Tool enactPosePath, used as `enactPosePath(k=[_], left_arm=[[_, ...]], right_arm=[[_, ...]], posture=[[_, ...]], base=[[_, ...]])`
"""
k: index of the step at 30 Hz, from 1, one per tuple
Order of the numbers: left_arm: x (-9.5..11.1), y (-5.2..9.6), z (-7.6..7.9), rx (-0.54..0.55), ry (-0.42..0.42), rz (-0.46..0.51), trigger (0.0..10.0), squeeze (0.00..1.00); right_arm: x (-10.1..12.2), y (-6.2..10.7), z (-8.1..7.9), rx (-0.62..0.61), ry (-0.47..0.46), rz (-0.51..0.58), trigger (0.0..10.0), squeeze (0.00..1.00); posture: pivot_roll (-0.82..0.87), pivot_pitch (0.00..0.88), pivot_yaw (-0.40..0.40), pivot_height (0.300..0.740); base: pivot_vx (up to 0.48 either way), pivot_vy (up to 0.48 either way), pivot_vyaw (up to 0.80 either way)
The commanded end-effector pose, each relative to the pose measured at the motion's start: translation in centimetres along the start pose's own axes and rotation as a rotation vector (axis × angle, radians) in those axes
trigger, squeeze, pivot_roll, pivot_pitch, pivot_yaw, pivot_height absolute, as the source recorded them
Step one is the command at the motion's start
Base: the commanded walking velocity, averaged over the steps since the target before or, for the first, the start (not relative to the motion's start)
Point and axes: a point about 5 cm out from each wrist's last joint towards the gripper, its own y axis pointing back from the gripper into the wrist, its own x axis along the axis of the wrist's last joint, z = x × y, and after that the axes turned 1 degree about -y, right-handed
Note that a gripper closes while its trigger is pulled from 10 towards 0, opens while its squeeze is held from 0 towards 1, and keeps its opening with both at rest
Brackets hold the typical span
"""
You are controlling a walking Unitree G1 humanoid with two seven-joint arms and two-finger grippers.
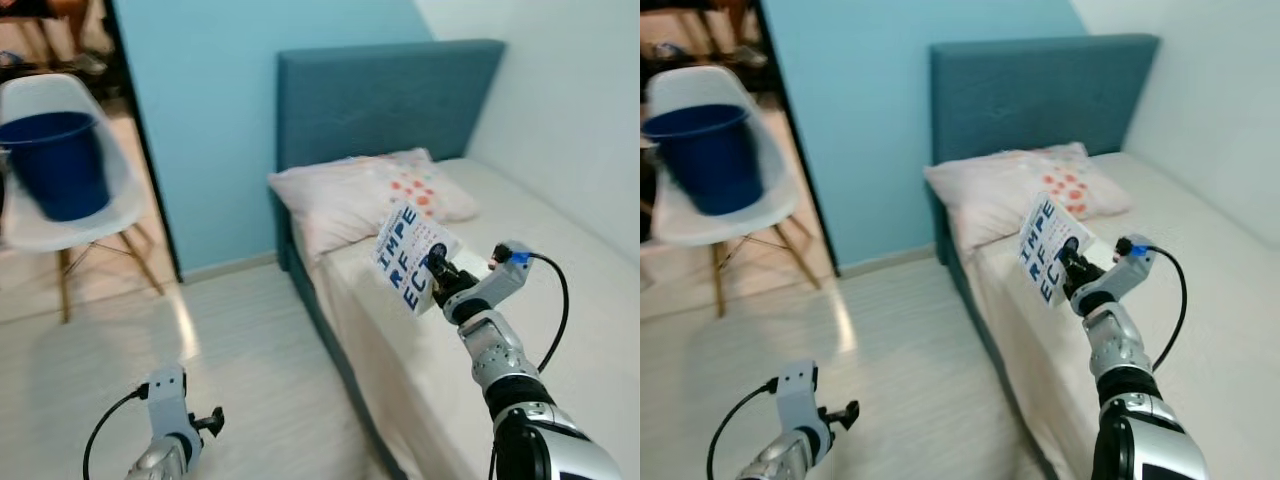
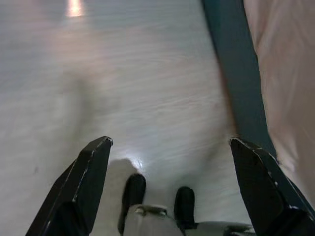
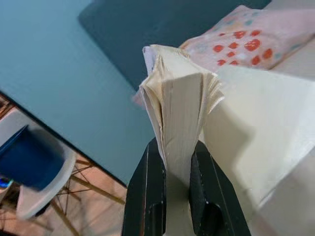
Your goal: Clean up the room
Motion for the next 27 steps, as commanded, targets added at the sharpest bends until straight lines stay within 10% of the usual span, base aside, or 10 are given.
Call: enactPosePath(k=[1, 18, 27], left_arm=[[-0.1, 0.0, -0.1, 0.002, -0.005, -0.006, 10.0, 0.0], [-0.1, 0.0, -0.1, 0.002, -0.011, -0.004, 10.0, 0.0], [-0.2, 0.1, -0.1, 0.003, -0.016, -0.009, 10.0, 0.0]], right_arm=[[0.7, -0.1, -0.1, 0.009, -0.005, 0.024, 10.0, 0.0], [-0.5, 0.3, 0.0, 0.046, 0.023, -0.041, 10.0, 0.0], [-2.8, 0.9, -1.6, 0.24, 0.115, -0.214, 10.0, 0.0]], posture=[[0.05, 0.0, -0.05, 0.74], [0.06, 0.0, -0.044, 0.74], [0.05, 0.0, -0.04, 0.74]], base=[[0.364, 0.0, -0.8], [0.362, 0.0, -0.28], [0.364, 0.0, 0.8]])
